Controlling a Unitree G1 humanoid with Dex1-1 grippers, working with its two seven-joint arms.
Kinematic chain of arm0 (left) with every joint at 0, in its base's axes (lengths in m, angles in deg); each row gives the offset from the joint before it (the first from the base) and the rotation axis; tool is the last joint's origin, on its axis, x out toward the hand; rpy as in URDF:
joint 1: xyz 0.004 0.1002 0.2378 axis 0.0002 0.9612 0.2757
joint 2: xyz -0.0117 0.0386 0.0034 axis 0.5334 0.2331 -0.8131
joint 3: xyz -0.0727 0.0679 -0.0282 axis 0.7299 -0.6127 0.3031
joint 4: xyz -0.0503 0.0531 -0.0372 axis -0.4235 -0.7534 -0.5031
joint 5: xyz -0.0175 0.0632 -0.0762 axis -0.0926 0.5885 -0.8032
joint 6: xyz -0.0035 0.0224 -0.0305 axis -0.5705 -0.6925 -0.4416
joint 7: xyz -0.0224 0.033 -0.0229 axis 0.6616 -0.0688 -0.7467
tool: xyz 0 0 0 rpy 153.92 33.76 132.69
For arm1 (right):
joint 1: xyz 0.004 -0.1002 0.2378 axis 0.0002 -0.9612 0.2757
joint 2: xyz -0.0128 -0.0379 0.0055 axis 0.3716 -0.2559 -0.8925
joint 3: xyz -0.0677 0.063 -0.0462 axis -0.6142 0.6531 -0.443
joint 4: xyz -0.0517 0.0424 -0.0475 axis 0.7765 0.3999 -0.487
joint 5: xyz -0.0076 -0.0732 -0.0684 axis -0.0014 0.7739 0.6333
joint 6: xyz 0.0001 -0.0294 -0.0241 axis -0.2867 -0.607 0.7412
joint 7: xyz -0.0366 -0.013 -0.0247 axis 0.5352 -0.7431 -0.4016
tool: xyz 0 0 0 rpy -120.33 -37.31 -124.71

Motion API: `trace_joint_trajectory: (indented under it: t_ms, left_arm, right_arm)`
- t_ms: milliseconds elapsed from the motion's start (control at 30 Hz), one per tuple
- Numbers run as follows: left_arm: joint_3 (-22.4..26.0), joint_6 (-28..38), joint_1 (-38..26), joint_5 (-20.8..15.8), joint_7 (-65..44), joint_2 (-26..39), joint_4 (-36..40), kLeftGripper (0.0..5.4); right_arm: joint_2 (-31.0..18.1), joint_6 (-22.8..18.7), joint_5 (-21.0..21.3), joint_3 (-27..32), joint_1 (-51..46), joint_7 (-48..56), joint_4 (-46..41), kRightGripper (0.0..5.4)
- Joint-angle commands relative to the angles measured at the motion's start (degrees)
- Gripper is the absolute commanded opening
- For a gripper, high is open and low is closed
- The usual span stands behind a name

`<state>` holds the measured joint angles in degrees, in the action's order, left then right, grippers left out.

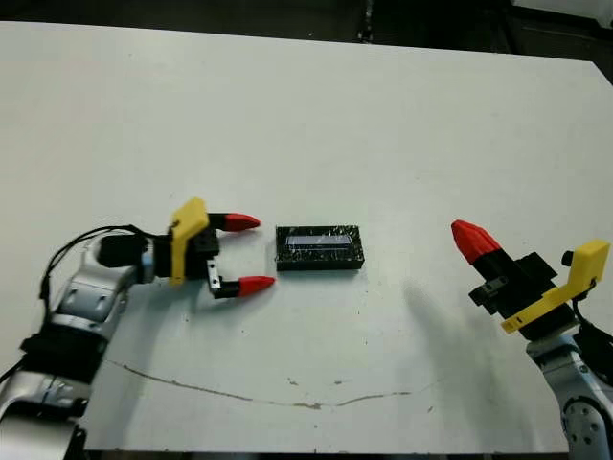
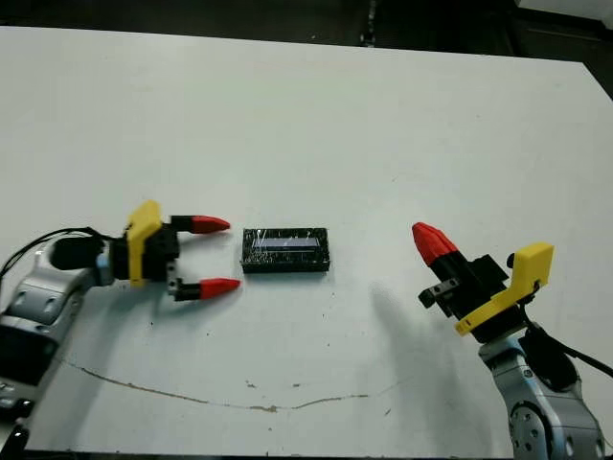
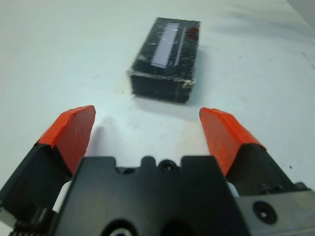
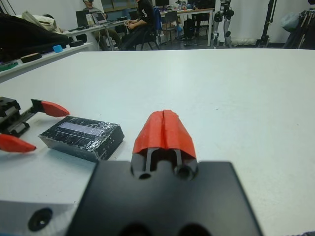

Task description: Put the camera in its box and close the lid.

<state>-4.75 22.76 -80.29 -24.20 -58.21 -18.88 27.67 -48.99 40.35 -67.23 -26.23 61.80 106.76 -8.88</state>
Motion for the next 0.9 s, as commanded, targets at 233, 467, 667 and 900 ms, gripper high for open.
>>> trace_joint_trajectory:
  t_ms: [233, 467, 667, 900]
  left_arm:
    - [5.7, -0.1, 2.7, -1.8, 3.9, 3.8, 2.2, 5.38]
    - [11.7, -12.5, 4.4, -10.5, 22.6, -3.9, 22.8, 4.88]
    - [6.3, -12.6, 1.6, -11.0, 28.1, -10.1, 26.9, 3.96]
    - [-1.7, -11.1, 0.4, -2.7, 40.4, -19.2, 26.6, 2.89]
  right_arm:
    - [-1.3, -0.6, -0.4, 0.0, -0.2, 0.6, -0.2, 0.00]
    - [-1.0, -0.7, -0.5, -0.2, 0.0, 0.7, 0.0, 0.00]
    - [-0.5, -0.2, -0.1, -0.2, -0.1, 0.2, 0.2, 0.00]
    - [-0.1, -0.3, 0.6, 0.0, -0.6, -1.7, -0.6, 0.00]
